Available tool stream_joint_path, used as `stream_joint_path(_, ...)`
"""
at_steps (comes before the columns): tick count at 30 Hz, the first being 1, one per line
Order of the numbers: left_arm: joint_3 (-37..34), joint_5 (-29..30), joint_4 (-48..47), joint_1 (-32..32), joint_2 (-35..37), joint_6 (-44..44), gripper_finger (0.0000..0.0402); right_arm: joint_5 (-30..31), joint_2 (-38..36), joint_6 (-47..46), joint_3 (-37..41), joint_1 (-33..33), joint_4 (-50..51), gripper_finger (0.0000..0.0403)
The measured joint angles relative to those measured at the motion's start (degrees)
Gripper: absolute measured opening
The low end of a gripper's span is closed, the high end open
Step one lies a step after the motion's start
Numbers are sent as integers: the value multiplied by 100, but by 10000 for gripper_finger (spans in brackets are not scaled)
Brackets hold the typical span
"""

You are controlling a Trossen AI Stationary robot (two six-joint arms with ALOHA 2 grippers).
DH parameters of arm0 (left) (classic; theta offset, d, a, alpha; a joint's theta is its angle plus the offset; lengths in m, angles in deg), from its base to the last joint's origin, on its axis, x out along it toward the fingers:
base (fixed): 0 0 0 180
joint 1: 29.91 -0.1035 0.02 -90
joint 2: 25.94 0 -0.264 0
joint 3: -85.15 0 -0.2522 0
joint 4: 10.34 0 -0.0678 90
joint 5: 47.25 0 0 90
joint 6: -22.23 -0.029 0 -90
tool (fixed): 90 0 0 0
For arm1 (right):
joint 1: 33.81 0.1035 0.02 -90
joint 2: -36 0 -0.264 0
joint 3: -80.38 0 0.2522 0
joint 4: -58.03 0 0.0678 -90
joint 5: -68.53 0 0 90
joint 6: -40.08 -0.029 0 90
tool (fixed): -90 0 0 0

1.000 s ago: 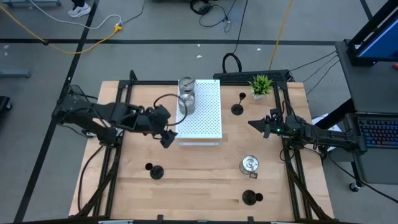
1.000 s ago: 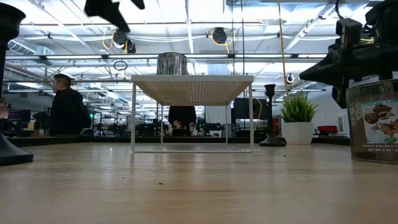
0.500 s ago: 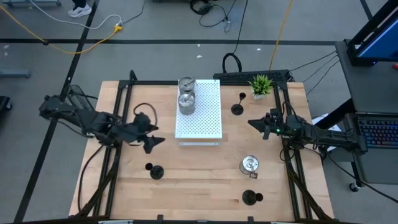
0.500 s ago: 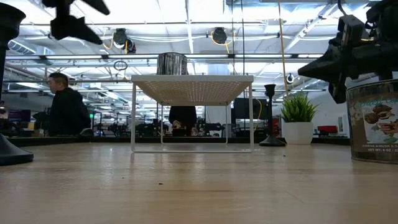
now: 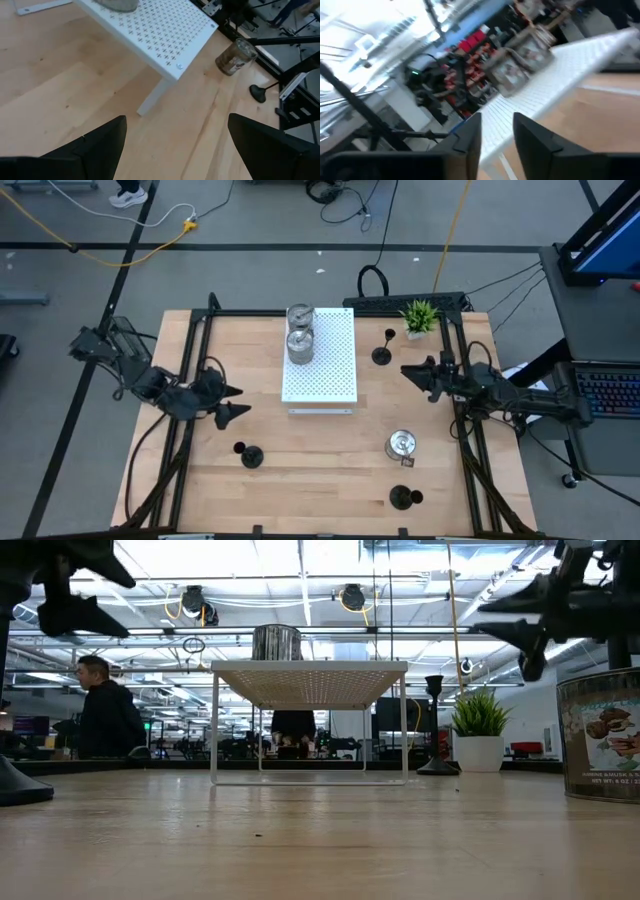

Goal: Pick & Place candle stick holders
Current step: Put the silver scented candle on the shelf aligned with the other silver scented candles

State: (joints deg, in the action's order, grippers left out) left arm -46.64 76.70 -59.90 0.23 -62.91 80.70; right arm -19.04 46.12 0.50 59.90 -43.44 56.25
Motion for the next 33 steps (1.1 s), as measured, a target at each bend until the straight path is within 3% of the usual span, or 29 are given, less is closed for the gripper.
stream_joint_path(6,-264,258,-6,207,142,379,351,-836,386,43,-3,2,-1356,169)
stream_joint_path(15,-285,267,-12,300,151,577,351,-1149,1284,989,-1004,116,-1720,173)
stream_joint_path(26,-285,212,-21,300,148,683,351,-1284,2808,2404,-3569,485,1455,174)
stream_joint_path(33,-285,209,-23,300,147,683,351,-1280,3619,2460,-4704,724,3601,174)
